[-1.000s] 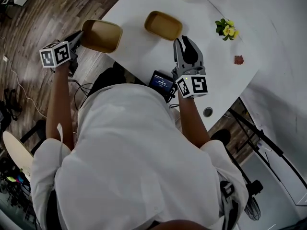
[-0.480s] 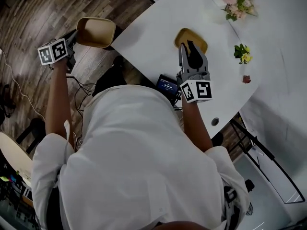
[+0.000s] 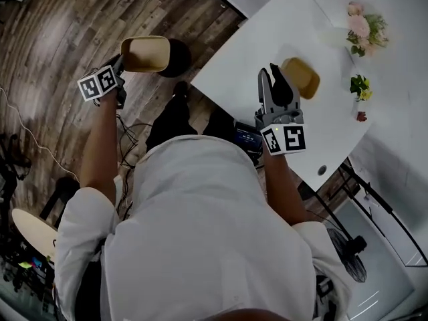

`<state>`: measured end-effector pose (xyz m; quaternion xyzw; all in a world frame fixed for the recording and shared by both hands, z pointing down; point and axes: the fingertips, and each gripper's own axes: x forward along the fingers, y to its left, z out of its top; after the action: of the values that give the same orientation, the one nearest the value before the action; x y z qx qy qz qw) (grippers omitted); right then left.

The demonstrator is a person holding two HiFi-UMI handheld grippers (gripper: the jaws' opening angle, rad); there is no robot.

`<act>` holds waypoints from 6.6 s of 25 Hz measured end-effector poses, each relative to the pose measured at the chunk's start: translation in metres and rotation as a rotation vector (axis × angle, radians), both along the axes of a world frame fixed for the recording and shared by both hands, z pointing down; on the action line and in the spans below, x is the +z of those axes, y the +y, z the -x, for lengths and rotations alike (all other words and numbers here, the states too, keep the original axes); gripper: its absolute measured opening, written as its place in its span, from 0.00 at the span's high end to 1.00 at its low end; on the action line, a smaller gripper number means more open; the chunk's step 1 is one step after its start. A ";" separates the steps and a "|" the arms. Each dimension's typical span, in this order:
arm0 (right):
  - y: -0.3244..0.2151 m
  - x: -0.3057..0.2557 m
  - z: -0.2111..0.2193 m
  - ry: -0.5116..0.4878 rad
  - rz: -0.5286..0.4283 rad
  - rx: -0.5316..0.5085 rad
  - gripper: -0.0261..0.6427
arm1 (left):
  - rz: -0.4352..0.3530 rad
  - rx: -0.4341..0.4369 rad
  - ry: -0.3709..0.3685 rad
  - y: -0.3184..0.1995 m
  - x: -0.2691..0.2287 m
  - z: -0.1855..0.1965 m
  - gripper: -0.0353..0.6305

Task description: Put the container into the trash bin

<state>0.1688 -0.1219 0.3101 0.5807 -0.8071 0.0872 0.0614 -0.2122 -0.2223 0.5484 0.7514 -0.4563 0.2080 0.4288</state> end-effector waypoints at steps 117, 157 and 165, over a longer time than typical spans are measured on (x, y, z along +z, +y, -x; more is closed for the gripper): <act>0.237 -0.115 -0.338 0.070 -0.361 0.518 0.78 | -0.588 0.720 0.317 0.112 -0.238 -0.488 0.70; 0.257 0.017 -0.440 -0.116 -0.164 0.575 0.81 | 0.142 0.613 0.030 0.104 -0.010 -0.554 0.85; 0.259 0.014 -0.442 -0.100 -0.160 0.578 0.81 | 0.119 0.589 0.074 0.111 -0.019 -0.558 0.91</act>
<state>0.6107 0.1373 0.3245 0.7844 -0.6146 0.0658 -0.0519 0.3460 -0.1116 0.5296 0.8320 -0.1896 0.3223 0.4098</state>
